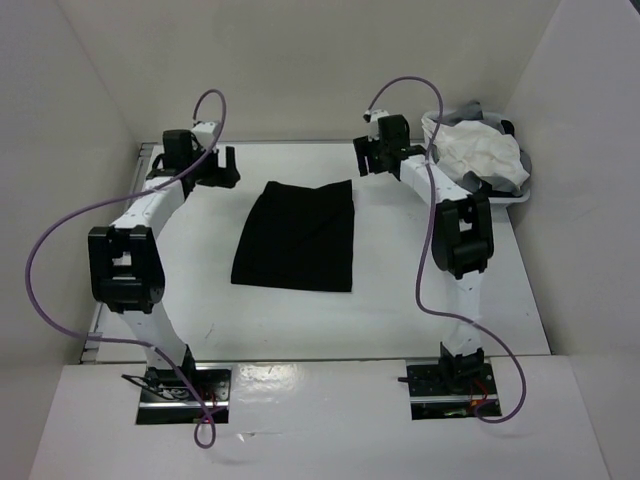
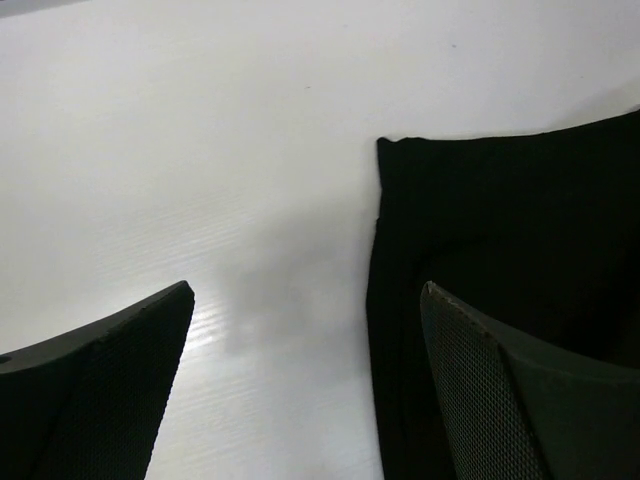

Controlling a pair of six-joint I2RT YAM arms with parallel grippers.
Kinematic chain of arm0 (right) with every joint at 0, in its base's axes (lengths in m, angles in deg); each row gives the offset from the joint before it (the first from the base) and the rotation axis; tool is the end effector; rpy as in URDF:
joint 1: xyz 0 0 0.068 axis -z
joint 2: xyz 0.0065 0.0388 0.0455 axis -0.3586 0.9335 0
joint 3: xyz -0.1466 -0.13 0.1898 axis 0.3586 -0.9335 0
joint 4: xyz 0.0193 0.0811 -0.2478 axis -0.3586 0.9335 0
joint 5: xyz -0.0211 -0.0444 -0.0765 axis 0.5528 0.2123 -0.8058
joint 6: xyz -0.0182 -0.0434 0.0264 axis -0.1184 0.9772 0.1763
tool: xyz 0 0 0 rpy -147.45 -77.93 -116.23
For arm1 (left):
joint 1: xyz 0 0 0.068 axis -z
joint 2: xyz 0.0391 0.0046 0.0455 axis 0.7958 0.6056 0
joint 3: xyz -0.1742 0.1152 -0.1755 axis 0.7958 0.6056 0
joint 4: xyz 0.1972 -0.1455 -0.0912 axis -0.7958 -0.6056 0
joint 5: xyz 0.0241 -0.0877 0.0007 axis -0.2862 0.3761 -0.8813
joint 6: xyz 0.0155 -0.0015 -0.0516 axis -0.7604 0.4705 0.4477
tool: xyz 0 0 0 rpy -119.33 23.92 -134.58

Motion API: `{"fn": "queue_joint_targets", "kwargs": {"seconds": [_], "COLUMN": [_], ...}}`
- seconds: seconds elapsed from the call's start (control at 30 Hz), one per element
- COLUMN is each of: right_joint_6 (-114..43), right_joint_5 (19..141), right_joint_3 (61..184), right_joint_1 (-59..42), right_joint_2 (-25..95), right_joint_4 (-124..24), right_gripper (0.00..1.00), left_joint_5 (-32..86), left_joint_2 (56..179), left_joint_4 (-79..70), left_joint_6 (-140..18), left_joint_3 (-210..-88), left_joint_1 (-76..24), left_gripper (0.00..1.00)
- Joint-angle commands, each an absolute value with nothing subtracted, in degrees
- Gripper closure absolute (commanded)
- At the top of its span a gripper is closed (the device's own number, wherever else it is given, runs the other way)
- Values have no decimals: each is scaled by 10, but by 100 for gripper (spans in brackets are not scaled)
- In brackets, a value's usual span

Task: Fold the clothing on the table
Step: Flatten the skirt out

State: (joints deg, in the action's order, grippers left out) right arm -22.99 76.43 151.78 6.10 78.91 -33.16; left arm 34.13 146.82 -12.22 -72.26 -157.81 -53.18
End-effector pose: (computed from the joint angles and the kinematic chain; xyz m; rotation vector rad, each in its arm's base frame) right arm 0.4906 0.1331 0.2352 -0.4306 2.1894 0.1629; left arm 0.4317 -0.0061 0.2704 0.1465 2.0711 -0.2815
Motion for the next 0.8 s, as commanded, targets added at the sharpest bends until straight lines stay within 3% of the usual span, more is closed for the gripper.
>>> {"fn": "queue_joint_targets", "kwargs": {"seconds": [0.0, 0.2, 0.4, 0.77], "right_joint_6": [-243, -211, -190, -196], "right_joint_5": [693, 755, 752, 738], "right_joint_3": [1527, 1425, 1383, 1314], "right_joint_1": [55, 16, -32, -26], "right_joint_2": [731, 594, 564, 510], "right_joint_4": [-319, -289, -269, -252], "right_gripper": [26, 15, 10, 9], "left_joint_5": [344, 356, 369, 338], "left_joint_2": [1392, 1291, 1227, 1388], "left_joint_4": [-149, -226, -223, -171], "left_joint_6": [-704, -726, -772, -770], "left_joint_3": [-1593, -1530, -1456, -1490], "left_joint_1": [-548, -543, -489, -411], "left_gripper": [0, 0, 0, 0]}}
